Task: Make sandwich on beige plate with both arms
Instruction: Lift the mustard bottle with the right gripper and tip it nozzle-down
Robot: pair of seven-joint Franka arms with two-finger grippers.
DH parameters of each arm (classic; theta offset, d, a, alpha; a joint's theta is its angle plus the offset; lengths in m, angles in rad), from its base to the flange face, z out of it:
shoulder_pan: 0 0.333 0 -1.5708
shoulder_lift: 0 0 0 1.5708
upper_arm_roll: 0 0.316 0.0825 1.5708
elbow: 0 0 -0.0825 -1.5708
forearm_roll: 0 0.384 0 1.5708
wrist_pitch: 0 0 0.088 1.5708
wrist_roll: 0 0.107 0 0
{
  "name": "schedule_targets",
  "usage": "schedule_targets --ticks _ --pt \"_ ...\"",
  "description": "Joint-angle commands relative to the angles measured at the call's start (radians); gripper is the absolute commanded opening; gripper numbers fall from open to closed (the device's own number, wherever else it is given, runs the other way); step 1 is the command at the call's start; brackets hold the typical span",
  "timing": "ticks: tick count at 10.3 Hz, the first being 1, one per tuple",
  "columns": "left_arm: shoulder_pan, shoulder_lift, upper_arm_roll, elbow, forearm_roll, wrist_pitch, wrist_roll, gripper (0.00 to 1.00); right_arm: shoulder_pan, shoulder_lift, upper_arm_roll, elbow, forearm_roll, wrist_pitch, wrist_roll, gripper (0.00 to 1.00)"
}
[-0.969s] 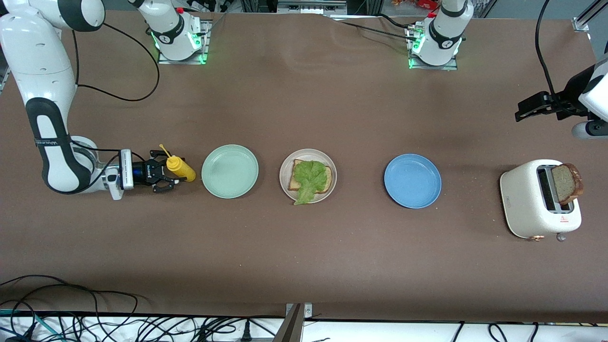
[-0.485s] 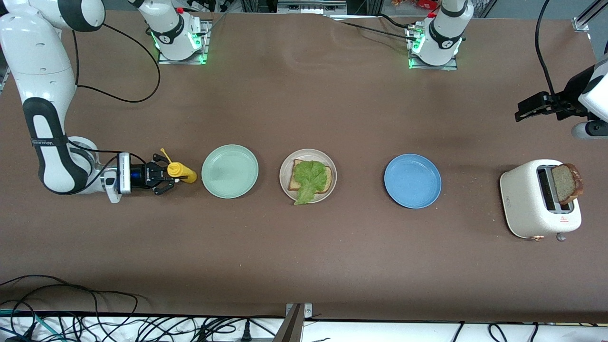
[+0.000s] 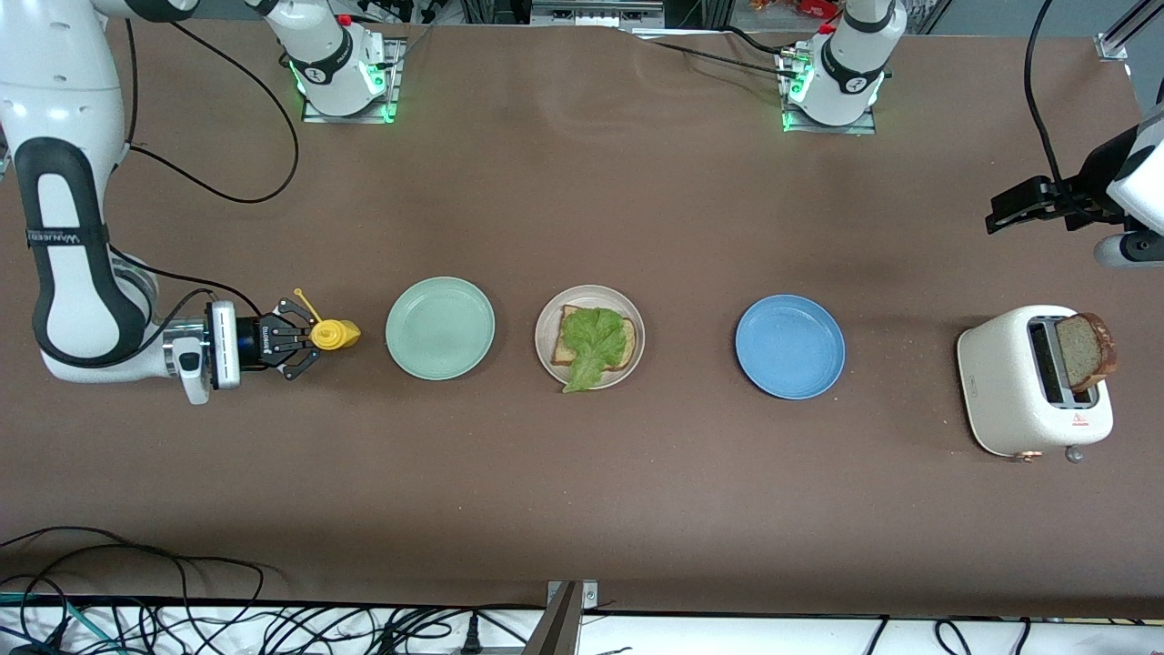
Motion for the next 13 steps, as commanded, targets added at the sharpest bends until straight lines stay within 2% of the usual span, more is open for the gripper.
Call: schedule_targets --ticks 1,4,7,9,13 --pt "0.006 0.008 -0.002 0.02 -0.002 -0.001 0.009 1.0 0.058 -0.012 0.003 0.047 -0.145 0.089 0.173 0.0" --pt "0.006 0.011 -0.002 0.02 -0.003 -0.001 0.009 1.0 0.202 -0.018 0.001 0.115 -0.301 0.195 0.425 0.0" --pt "0.006 0.016 -0.002 0.02 -0.003 -0.001 0.009 1.0 0.343 -0.02 0.004 0.237 -0.548 0.198 0.771 0.0" --pt "0.006 0.016 -0.002 0.02 -0.003 -0.001 0.009 1.0 0.434 -0.012 0.001 0.27 -0.663 0.204 1.005 0.0" --pt "0.006 0.016 -0.002 0.02 -0.003 -0.001 0.009 1.0 0.581 -0.018 0.003 0.278 -0.949 0.195 1.214 0.0"
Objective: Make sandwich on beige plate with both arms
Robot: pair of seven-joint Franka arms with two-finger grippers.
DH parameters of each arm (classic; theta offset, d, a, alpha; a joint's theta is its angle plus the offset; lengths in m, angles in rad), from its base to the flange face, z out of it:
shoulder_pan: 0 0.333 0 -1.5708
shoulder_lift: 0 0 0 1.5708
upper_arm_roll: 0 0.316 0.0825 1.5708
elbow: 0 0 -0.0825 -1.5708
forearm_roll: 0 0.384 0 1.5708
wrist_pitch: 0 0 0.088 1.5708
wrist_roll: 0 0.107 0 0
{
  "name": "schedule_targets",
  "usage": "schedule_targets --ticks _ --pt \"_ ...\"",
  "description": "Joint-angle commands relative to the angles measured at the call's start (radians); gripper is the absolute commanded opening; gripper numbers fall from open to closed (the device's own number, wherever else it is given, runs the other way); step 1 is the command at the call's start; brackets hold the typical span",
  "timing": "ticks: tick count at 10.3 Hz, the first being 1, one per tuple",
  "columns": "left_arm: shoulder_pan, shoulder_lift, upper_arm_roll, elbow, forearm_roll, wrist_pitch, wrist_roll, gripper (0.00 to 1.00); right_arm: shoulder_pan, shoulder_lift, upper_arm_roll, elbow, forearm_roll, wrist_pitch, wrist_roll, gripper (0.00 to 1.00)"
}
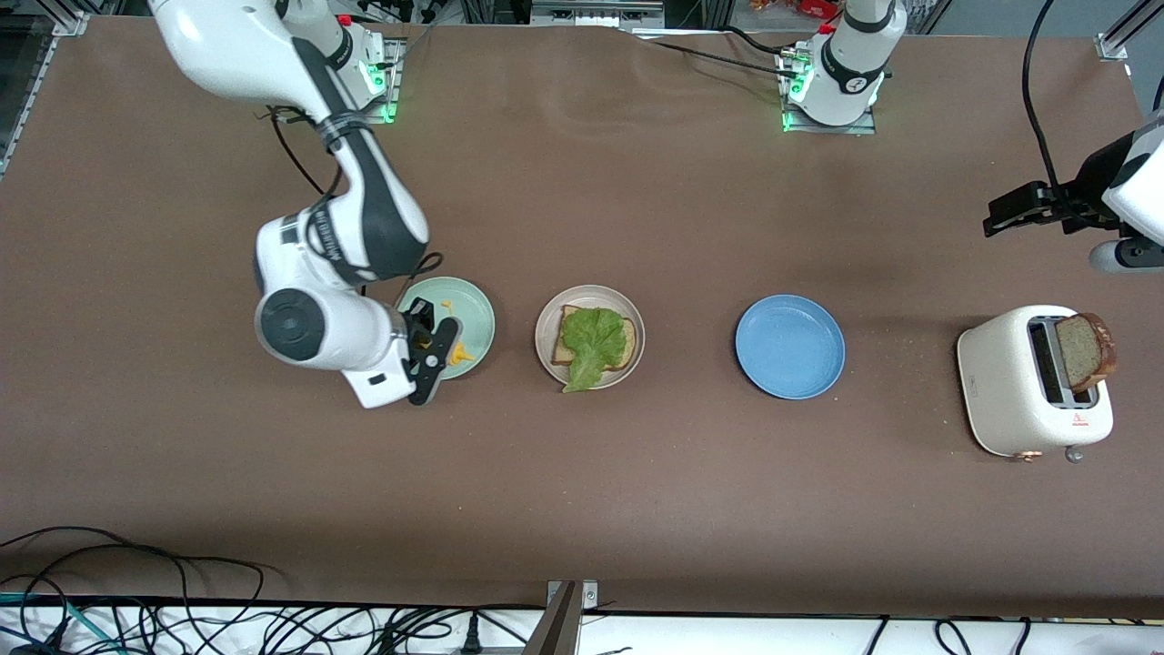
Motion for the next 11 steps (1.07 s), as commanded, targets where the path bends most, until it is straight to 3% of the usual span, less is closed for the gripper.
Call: schedule_targets --ticks 1,4,6,9,11 --pt "0.005 0.006 0.0 0.02 -0.003 -0.001 0.009 1.0 0.083 -0.002 -0.01 0.019 -0.132 -0.017 0.092 0.0" --pt "0.005 0.006 -0.002 0.02 -0.003 -0.001 0.009 1.0 0.157 0.01 -0.006 0.032 -0.281 -0.02 0.109 0.0" --pt "0.005 0.006 0.0 0.02 -0.003 -0.001 0.009 1.0 0.241 0.013 -0.01 0.033 -0.429 -0.022 0.231 0.0" --pt "0.005 0.007 0.0 0.02 -0.003 -0.001 0.009 1.0 0.275 0.03 -0.01 0.032 -0.466 -0.022 0.273 0.0" --pt "0.005 0.007 -0.002 0.02 -0.003 -0.001 0.009 1.0 0.307 0.028 -0.009 0.033 -0.56 -0.032 0.272 0.0"
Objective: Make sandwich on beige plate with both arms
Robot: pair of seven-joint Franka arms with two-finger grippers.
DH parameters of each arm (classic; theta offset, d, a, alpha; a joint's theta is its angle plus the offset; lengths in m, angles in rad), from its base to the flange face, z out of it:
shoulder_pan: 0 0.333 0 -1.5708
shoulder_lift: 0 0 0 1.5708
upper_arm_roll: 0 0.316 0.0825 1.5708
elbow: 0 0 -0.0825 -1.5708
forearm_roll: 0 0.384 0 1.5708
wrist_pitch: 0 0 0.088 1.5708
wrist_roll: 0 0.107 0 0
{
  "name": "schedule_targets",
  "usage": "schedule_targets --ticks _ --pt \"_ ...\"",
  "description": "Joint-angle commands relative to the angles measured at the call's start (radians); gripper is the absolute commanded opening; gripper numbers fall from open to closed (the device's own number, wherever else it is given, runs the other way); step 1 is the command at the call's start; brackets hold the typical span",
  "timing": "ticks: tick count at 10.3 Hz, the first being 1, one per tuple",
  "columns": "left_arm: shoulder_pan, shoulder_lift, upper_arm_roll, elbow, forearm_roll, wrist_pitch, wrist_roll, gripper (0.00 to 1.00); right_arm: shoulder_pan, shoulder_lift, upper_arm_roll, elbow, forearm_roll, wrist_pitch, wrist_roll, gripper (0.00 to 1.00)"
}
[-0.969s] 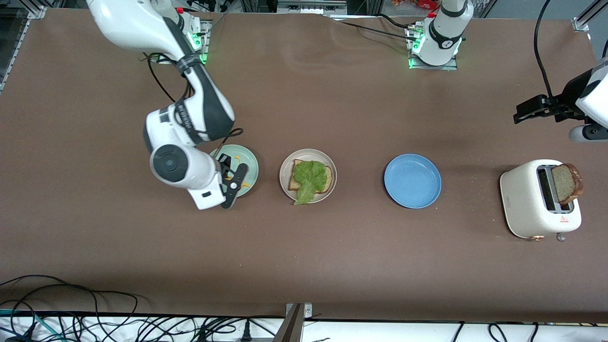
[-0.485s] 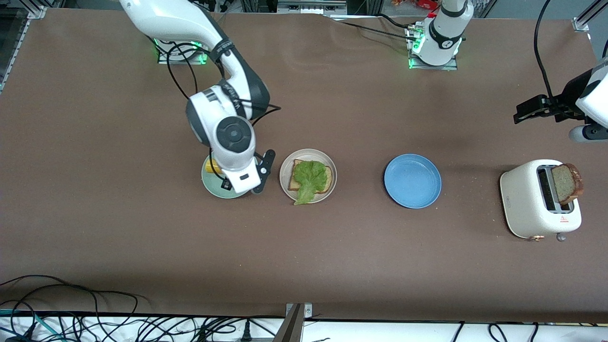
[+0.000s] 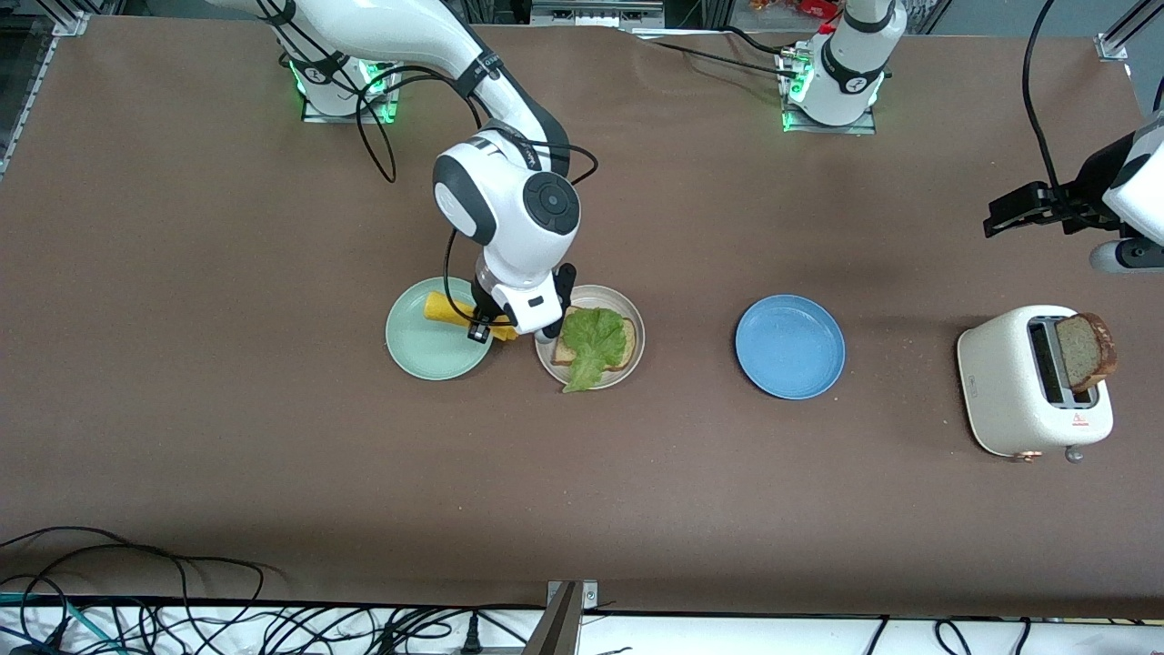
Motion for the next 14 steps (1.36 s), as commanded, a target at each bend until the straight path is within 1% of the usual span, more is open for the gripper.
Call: schedule_targets --ticks 1,2,3,4,7,9,10,11,12,13,14 --pt "0.003 0.008 -0.002 0.019 -0.003 -0.002 0.009 1.0 0.057 0.008 -0.009 0.029 -0.109 -0.03 0.007 0.0" --pt "0.003 0.007 -0.002 0.019 -0.003 -0.002 0.009 1.0 0.077 0.007 -0.01 0.029 -0.15 -0.031 0.008 0.0" --pt "0.003 0.007 -0.002 0.019 -0.003 -0.002 0.009 1.0 0.08 0.007 -0.01 0.029 -0.172 -0.031 0.007 0.0" --pt "0.003 0.011 -0.002 0.019 -0.003 -0.002 0.009 1.0 0.08 0.005 -0.01 0.029 -0.175 -0.031 0.004 0.0" --pt "0.003 0.011 -0.002 0.019 -0.003 -0.002 0.009 1.0 0.076 -0.002 -0.024 0.032 -0.175 -0.051 -0.004 0.0" --pt "0.004 0.011 -0.002 0.019 -0.003 -0.002 0.009 1.0 0.064 -0.021 -0.049 0.031 -0.134 -0.053 -0.004 0.0" --pt "0.003 0.013 -0.002 0.019 -0.003 -0.002 0.009 1.0 0.045 -0.039 -0.061 0.031 -0.07 -0.051 -0.006 0.0" --pt "0.003 0.013 -0.002 0.019 -0.002 -0.002 0.009 1.0 0.037 -0.054 -0.098 0.031 -0.025 -0.051 -0.024 0.0" --pt "0.003 0.013 -0.002 0.019 -0.002 -0.002 0.009 1.0 0.018 -0.08 -0.13 0.025 0.063 -0.053 -0.038 0.0" --pt "0.003 0.013 -0.002 0.019 -0.002 -0.002 0.01 1.0 -0.011 -0.099 -0.17 0.02 0.172 -0.054 -0.051 0.0" --pt "0.003 0.013 -0.002 0.019 0.0 -0.002 0.012 1.0 -0.053 -0.113 -0.193 0.022 0.282 -0.054 -0.09 0.0"
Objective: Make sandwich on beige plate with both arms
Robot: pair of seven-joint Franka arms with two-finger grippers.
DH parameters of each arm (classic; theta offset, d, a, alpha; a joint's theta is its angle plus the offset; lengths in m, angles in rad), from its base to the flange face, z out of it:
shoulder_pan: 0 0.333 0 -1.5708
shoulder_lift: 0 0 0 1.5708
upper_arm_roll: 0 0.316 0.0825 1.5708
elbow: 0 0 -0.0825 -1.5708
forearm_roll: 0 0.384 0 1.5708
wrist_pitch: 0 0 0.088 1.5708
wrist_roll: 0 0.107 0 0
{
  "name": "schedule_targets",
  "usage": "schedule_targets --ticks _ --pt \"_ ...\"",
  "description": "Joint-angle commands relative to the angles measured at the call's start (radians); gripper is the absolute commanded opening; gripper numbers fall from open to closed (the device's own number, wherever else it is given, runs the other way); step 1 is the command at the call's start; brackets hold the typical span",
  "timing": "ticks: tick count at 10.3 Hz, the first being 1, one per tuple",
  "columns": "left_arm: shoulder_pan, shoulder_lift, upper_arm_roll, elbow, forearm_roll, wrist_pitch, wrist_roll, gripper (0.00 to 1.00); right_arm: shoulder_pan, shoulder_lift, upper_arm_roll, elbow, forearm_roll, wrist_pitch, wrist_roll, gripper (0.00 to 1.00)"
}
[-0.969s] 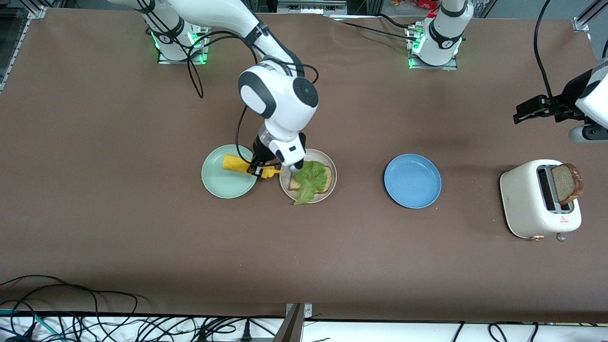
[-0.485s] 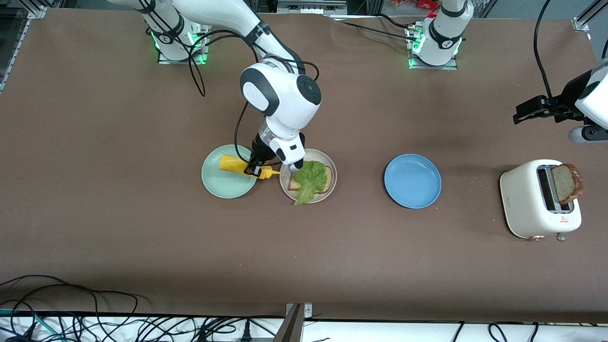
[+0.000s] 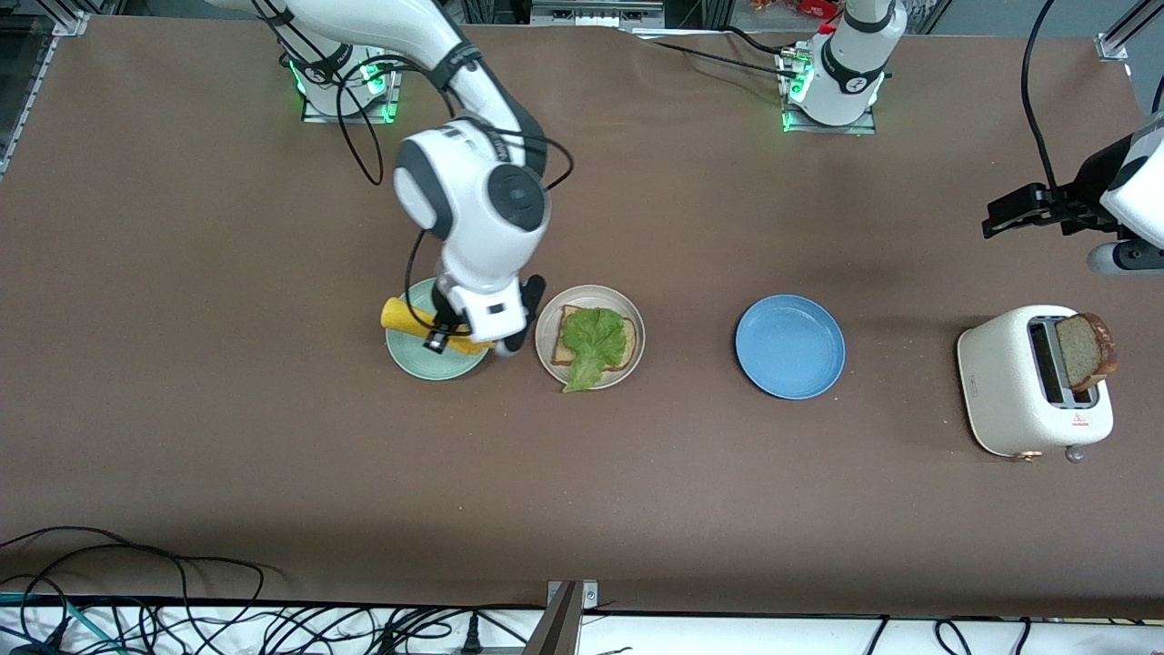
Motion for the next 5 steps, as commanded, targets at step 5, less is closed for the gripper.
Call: schedule_targets --ticks 5 --pt "0.003 0.009 -0.001 0.019 0.012 0.003 0.012 1.0 -0.167 -0.053 -0.083 -0.034 0.393 -0.006 -0.193 0.0"
